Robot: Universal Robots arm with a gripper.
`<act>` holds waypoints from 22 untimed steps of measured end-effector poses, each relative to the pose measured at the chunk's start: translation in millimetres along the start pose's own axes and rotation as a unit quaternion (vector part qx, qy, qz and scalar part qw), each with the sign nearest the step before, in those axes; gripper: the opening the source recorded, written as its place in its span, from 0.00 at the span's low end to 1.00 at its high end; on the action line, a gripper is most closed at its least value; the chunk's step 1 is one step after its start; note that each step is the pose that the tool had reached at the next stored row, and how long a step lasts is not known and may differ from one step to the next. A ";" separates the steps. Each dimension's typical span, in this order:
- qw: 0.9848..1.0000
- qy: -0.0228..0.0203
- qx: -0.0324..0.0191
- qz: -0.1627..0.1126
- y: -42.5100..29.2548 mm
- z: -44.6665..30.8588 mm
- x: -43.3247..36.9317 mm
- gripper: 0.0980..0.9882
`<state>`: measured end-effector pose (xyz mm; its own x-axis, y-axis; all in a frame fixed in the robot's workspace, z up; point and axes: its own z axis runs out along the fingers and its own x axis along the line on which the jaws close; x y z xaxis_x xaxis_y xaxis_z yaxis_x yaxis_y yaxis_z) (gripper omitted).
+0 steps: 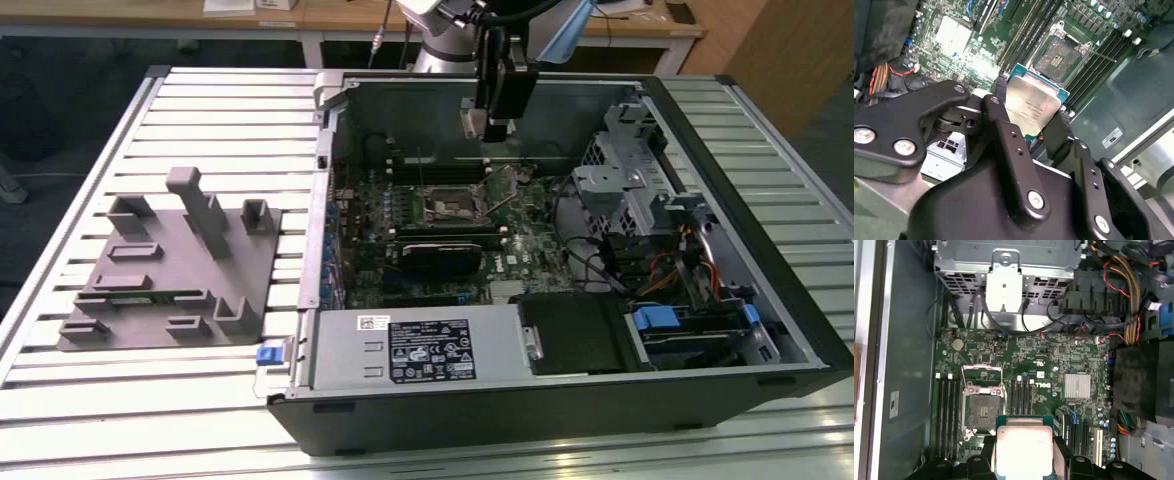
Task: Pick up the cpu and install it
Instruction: 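Place the cpu into insertion slot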
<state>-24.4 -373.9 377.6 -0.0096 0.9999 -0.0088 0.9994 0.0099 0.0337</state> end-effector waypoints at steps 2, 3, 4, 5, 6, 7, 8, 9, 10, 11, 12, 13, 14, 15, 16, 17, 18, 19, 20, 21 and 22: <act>1.000 0.000 0.000 0.000 0.0 0.1 0.0 0.50; 1.000 0.000 0.000 -0.001 0.0 0.1 0.0 0.50; 1.000 0.000 0.000 -0.008 0.0 0.2 0.0 0.50; 1.000 0.000 0.000 -0.017 0.0 0.3 0.1 0.50; 1.000 0.001 0.000 -0.025 0.0 0.6 0.1 0.50; 1.000 0.001 0.000 -0.031 -0.1 1.0 0.1 0.50; 0.999 0.001 0.001 -0.033 -0.1 1.1 0.1 0.50; 0.999 0.001 0.001 -0.035 -0.1 1.1 0.0 0.50; 0.999 0.001 0.001 -0.035 -0.1 1.1 0.0 0.50; 0.999 0.001 0.001 -0.035 -0.1 1.1 0.0 0.50; 0.999 0.001 0.001 -0.035 0.0 1.1 0.0 0.50; 0.999 0.001 0.001 -0.035 0.0 1.2 0.0 0.50; 0.999 0.001 0.001 -0.035 0.0 1.1 0.0 0.50; 0.999 0.001 0.001 -0.035 0.0 1.1 0.0 0.50; 0.999 0.001 0.001 -0.036 0.0 1.2 0.0 0.50; 0.999 0.001 0.001 -0.036 0.0 1.2 0.0 0.50; 0.999 0.001 0.001 -0.036 0.0 1.2 0.0 0.50; 0.999 0.001 0.001 -0.037 0.0 1.1 0.0 0.50; 0.999 0.001 0.001 -0.037 0.0 1.1 0.0 0.50; 0.999 0.001 0.001 -0.037 0.0 1.1 0.0 0.50; 0.999 0.001 0.001 -0.037 0.0 1.2 0.0 0.50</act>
<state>-24.4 -373.8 376.5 -0.0836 0.9965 -0.0092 0.9960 0.0838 0.0312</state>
